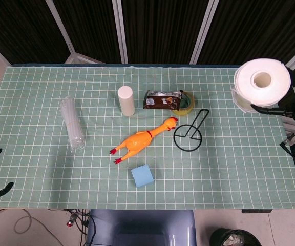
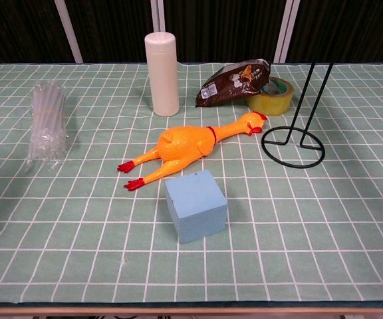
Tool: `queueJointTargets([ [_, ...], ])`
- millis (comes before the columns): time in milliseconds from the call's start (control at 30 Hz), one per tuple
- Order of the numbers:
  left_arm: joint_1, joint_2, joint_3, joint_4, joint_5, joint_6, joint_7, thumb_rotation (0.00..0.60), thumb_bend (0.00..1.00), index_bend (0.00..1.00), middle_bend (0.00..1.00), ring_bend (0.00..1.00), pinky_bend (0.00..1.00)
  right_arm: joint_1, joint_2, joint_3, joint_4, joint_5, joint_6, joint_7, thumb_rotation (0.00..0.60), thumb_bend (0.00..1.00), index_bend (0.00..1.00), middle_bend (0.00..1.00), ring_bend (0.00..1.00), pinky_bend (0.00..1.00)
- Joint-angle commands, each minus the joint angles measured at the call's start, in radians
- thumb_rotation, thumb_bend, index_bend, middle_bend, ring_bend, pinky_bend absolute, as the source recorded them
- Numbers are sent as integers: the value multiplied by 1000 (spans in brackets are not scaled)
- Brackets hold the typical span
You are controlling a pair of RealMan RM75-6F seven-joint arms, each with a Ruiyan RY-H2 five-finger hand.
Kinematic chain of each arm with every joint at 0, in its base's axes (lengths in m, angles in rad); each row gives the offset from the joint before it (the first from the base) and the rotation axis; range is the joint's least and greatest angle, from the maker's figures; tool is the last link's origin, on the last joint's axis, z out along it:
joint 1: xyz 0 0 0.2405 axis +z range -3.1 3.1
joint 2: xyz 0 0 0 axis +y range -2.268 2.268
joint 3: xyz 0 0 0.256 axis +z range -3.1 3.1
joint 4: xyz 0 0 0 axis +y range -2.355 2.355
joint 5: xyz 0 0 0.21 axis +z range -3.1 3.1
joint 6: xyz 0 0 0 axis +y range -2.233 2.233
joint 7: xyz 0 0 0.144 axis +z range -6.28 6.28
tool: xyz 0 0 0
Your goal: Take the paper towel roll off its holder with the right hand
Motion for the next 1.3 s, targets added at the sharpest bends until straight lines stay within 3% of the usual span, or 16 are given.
queueJointTargets([
  [33, 1, 2, -2, 0, -3, 1, -4, 600, 48, 141, 43, 0, 0, -76, -14, -75, 28, -140, -19, 134, 600, 0, 222, 228, 18, 0],
  [300, 2, 5, -3, 0, -4, 3, -10, 600, 48, 141, 43, 0, 0, -127, -89, -218, 119, -365, -4, 345, 600, 0, 222, 228, 18, 0],
  [500, 1, 2, -1, 0, 0, 2, -5, 600, 48, 141, 43, 0, 0, -184, -138, -352, 146, -529, 93, 480, 600, 0, 222, 228, 18, 0],
  [733, 1, 3, -3, 1, -2, 2, -8, 600, 48, 141, 43, 0, 0, -183, -244, -467, 170, -636, 177, 547, 600, 0, 222, 228, 18, 0],
  [900, 0, 5, -5, 3, -4, 0, -13, 600, 49, 141, 43, 0, 0, -155, -346, -517, 186, -643, 209, 504, 600, 0, 222, 228, 18, 0],
  [1300, -1, 3, -5, 5, -6, -1, -9, 600, 48, 141, 43, 0, 0, -94, -557, -542, 278, -517, 255, 302, 600, 0, 222, 227, 18, 0],
])
